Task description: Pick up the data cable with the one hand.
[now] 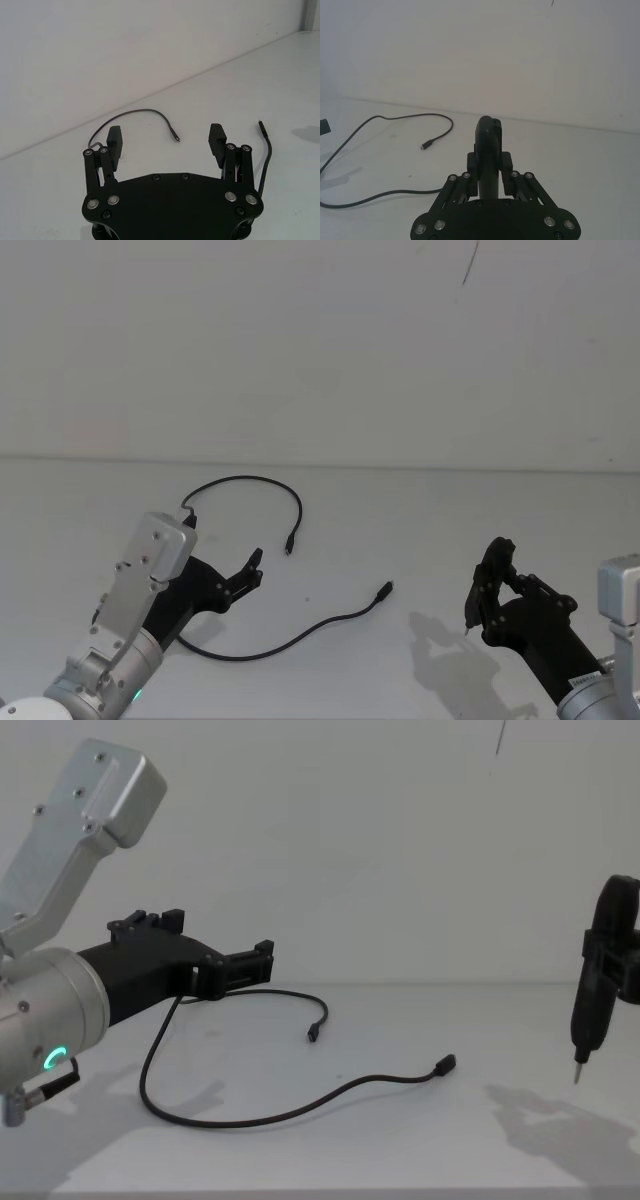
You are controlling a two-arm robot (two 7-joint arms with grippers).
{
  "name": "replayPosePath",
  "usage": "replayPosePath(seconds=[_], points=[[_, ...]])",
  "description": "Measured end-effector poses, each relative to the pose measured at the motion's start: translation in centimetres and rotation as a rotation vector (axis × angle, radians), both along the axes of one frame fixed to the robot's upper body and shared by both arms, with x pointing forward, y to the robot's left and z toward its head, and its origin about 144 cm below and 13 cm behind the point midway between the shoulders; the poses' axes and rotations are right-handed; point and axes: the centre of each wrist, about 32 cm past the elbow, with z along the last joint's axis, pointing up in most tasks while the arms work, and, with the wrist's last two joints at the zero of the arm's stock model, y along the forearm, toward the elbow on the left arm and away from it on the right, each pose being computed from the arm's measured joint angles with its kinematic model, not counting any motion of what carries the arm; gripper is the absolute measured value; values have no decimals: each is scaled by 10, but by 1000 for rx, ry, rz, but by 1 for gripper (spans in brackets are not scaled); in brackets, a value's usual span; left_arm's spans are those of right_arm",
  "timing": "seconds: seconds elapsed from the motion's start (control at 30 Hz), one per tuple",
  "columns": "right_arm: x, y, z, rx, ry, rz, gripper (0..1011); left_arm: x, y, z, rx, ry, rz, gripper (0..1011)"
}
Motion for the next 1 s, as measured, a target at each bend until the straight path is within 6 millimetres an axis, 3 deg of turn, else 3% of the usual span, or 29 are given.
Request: replayPosePath(seconds=[0.67,1.0], points=[[0,0,0,0,0,0,269,0,0,0,1,1,-5,1001],[0,0,0,0,0,0,269,7,2,1,25,14,-88,1001]])
